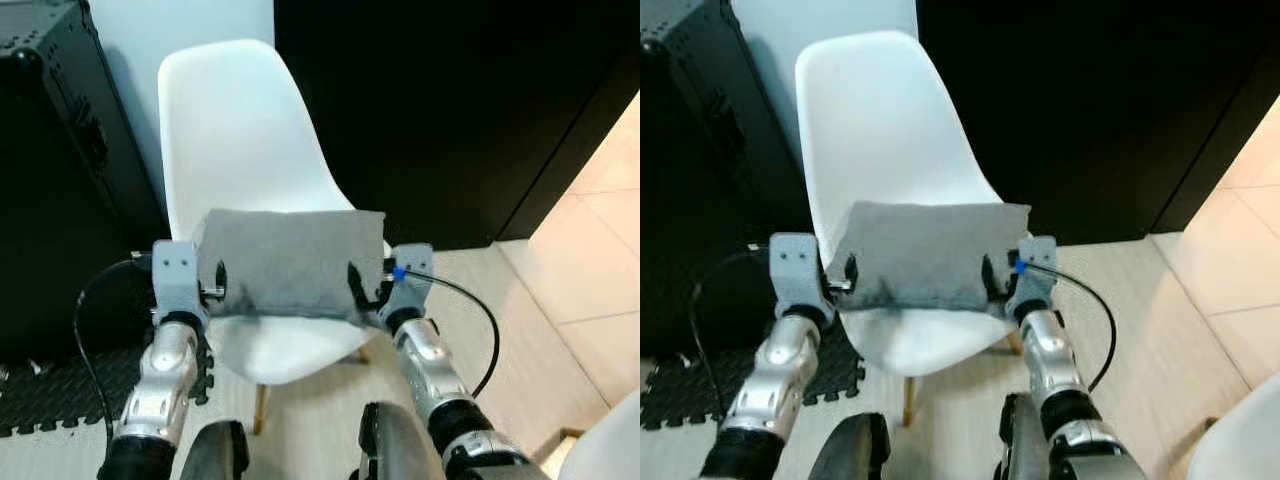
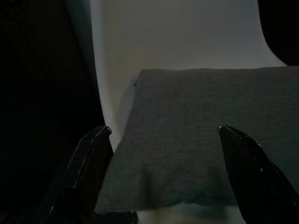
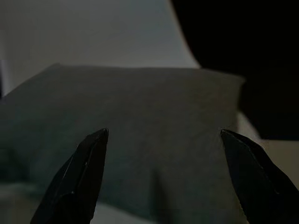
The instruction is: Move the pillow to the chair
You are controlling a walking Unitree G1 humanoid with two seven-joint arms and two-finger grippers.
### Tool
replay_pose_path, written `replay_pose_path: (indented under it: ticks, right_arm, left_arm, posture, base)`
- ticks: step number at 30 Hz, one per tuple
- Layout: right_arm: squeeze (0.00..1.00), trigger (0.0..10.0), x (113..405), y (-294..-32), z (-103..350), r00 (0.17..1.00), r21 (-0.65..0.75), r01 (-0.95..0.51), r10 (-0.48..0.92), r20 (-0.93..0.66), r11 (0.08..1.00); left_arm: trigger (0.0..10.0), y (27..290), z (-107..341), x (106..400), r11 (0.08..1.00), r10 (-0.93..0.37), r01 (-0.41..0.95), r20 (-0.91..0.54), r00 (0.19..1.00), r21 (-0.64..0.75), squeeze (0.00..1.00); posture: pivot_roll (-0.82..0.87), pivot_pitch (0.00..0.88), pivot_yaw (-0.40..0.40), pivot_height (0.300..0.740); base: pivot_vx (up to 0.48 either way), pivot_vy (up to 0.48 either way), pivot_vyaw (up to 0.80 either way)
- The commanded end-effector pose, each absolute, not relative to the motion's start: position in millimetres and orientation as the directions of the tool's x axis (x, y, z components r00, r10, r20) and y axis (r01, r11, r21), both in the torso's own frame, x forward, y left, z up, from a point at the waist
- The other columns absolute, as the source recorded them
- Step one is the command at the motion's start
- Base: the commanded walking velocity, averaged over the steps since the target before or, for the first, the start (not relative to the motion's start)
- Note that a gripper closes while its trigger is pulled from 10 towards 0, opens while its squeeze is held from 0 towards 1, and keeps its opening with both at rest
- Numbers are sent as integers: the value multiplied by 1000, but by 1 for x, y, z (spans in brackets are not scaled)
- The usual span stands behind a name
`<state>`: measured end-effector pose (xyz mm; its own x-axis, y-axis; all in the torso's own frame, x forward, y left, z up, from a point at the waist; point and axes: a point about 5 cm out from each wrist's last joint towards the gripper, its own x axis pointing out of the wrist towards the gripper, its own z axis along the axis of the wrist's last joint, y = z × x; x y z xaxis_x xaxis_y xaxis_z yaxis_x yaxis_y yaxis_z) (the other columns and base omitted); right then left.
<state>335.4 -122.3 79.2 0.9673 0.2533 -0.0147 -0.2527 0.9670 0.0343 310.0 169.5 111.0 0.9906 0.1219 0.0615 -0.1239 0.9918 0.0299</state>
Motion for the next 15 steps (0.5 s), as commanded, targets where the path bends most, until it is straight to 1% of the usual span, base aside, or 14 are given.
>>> replay_pose_path:
  ticks: [1,3,5,9,10,15]
  right_arm:
    - [0,10000,333,-119,79,960,22,-278,278,-10,960]
    - [0,10000,330,-116,77,951,10,-309,309,-13,951]
    - [0,10000,329,-116,76,949,11,-315,315,-17,949]
    - [0,10000,328,-118,74,947,-4,-319,319,-25,948]
    - [0,10000,326,-119,73,944,0,-329,329,-27,944]
    - [0,10000,322,-118,68,938,2,-343,343,-41,939]
  left_arm:
    - [10000,168,106,304,991,131,-132,58,990,11,0]
    - [10000,165,101,299,995,101,-101,43,994,-3,0]
    - [10000,166,96,296,994,106,-105,14,994,-32,0]
    - [10000,170,92,293,994,111,-111,13,994,20,0]
    - [10000,174,89,292,990,132,-132,7,991,51,0]
    - [10000,180,84,290,986,161,-160,-15,987,44,0]
  posture:
    - [53,86,-49,592]
    - [50,81,-45,592]
    - [50,77,-45,592]
    - [51,74,-50,592]
    - [53,68,-56,596]
    - [55,64,-57,613]
  base:
    - [0,0,0]
    - [0,0,0]
    - [0,0,0]
    - [0,0,0]
    - [0,0,0]
    - [0,0,0]
